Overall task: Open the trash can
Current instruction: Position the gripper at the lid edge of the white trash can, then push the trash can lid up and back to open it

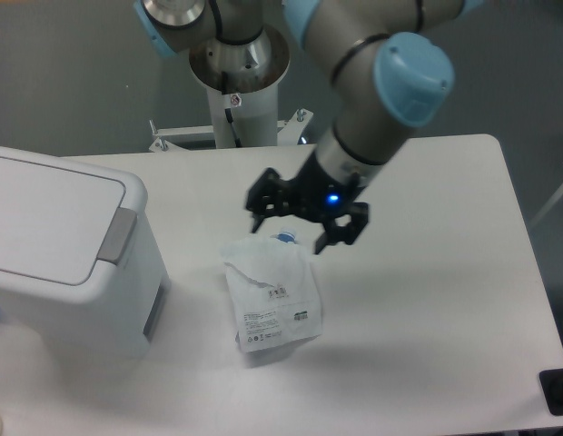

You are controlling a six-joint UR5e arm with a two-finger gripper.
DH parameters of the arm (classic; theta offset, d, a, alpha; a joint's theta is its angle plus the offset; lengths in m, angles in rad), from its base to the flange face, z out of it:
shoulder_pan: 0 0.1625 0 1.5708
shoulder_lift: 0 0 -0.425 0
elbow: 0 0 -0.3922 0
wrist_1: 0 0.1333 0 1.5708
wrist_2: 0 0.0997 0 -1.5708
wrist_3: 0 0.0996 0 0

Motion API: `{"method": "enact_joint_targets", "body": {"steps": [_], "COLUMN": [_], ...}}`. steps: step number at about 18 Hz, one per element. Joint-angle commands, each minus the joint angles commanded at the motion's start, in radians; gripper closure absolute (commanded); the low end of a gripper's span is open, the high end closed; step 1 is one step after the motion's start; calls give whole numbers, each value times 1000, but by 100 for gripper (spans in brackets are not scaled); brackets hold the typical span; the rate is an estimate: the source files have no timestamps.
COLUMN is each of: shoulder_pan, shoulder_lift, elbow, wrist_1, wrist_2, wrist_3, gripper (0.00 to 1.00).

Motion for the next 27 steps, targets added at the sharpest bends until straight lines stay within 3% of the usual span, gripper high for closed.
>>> {"method": "enact_joint_targets", "body": {"steps": [3,11,16,27], "shoulder_pan": [-69,-158,-164,-163], "shoulder_lift": [-2,9,32,29], "elbow": [-12,-31,-84,-92], "wrist_1": [77,110,152,158], "wrist_2": [-9,-23,-17,-9], "wrist_3": [-87,-167,-163,-155], "gripper": [0,0,0,0]}}
